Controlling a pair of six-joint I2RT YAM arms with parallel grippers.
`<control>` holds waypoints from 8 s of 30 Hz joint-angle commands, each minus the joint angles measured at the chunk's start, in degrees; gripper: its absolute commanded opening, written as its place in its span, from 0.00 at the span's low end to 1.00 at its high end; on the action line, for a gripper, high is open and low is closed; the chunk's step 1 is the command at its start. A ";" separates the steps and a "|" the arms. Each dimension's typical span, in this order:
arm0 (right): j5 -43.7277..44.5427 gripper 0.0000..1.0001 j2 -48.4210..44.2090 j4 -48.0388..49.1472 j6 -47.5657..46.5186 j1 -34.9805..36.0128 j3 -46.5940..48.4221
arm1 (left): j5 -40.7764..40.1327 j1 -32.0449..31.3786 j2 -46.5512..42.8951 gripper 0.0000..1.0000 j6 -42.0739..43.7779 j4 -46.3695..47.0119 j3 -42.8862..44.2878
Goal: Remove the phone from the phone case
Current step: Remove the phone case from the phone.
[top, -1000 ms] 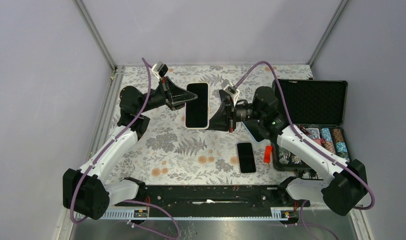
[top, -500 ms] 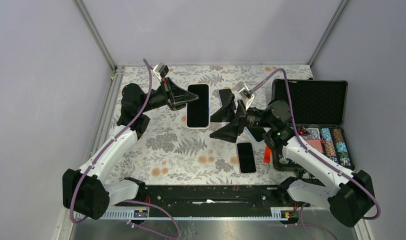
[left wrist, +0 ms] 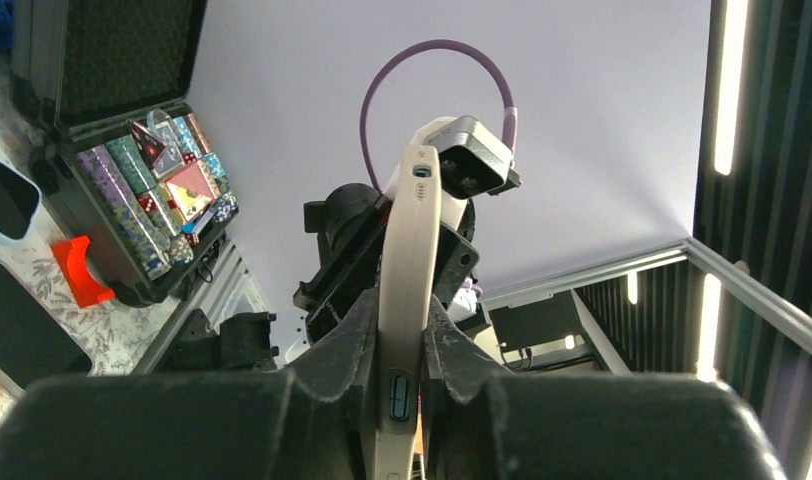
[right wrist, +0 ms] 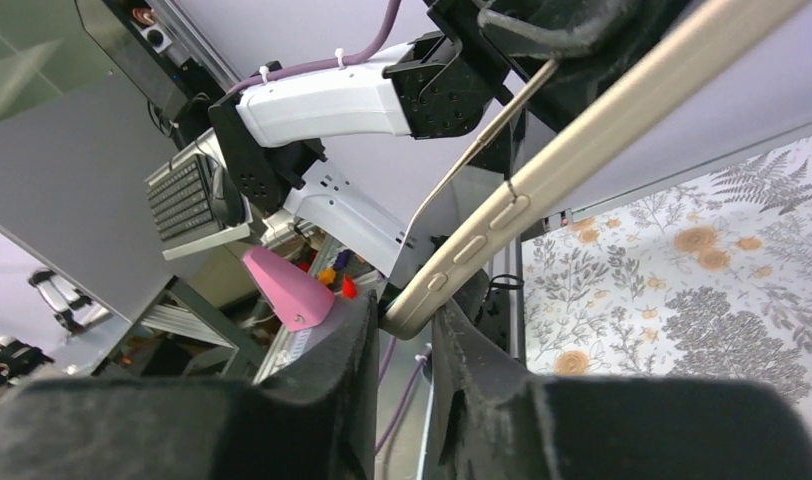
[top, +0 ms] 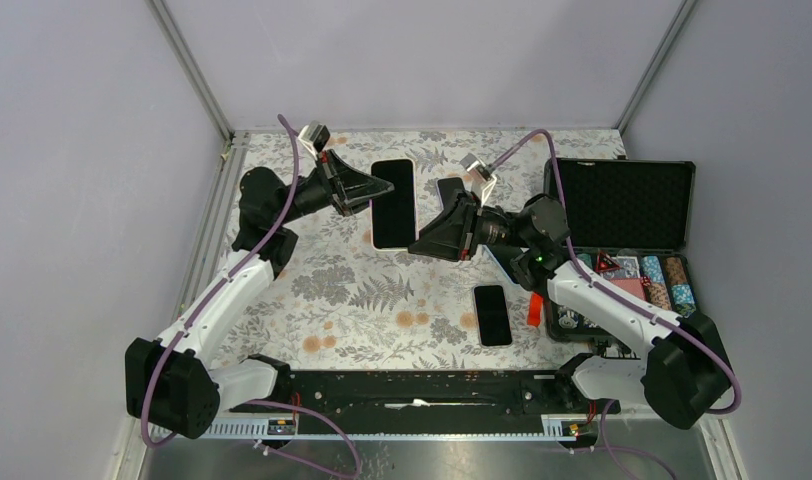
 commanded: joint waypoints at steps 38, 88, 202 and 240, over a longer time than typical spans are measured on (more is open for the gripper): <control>-9.27 0.00 -2.93 -54.32 -49.61 -0.14 15.18 | 0.91 -2.01 1.26 0.00 -6.84 7.24 1.10; 50.44 0.61 6.01 24.79 -8.70 18.22 -6.71 | -31.74 -3.73 -8.36 0.00 0.50 6.54 -6.93; 35.89 0.60 -6.94 2.80 14.92 -0.49 -17.17 | -19.84 -3.25 -5.49 0.00 -7.74 4.01 -2.26; 36.89 0.93 -9.71 4.91 6.13 6.88 -14.36 | -22.54 -4.13 -4.98 0.00 -7.62 4.94 -5.31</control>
